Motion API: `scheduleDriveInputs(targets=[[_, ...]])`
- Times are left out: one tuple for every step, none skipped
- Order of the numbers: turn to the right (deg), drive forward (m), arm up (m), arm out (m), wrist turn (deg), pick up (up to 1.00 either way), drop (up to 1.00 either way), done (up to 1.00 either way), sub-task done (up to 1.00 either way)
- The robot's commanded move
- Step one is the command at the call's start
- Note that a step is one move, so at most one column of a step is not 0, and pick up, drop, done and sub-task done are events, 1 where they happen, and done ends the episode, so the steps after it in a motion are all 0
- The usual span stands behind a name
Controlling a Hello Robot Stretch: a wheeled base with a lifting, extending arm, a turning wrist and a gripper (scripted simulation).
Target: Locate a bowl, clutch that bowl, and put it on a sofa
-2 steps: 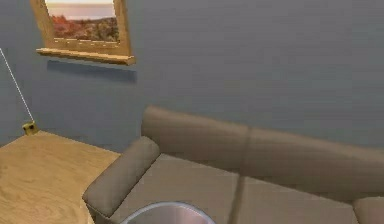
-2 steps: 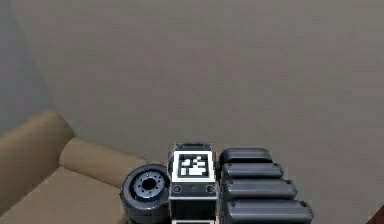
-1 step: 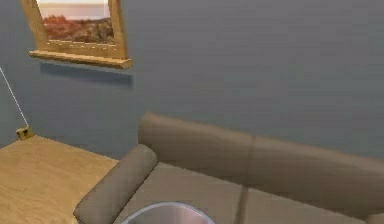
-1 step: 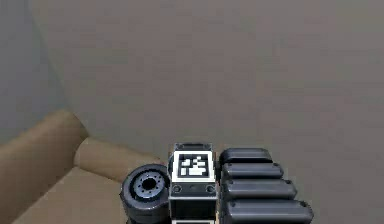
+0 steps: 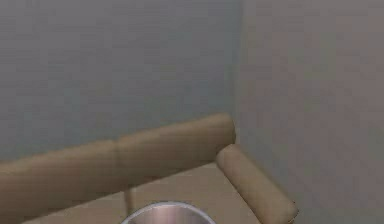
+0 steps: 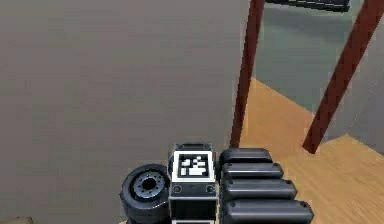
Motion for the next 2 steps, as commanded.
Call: scheduleDriveInputs(targets=[[45.0, 0.00, 0.00, 0.00, 0.0, 0.00, 0.00, 0.00, 0.00], [45.0, 0.00, 0.00, 0.00, 0.0, 0.00, 0.00, 0.00, 0.00]])
